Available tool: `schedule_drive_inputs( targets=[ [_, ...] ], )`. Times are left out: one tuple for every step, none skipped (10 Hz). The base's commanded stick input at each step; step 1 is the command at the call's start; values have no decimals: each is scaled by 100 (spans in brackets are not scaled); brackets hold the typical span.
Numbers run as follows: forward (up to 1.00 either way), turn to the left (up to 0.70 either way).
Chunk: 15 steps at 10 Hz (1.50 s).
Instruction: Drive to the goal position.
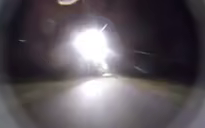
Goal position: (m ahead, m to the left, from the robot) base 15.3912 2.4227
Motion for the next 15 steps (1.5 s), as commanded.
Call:
schedule_drive_inputs(
  targets=[
    [100,5],
    [100,4],
    [100,4],
    [100,4],
    [100,4],
    [100,4],
    [100,4],
    [100,4],
    [100,4],
    [100,4],
    [100,4],
    [100,4],
    [100,3],
    [100,3],
    [100,3]
  ],
)
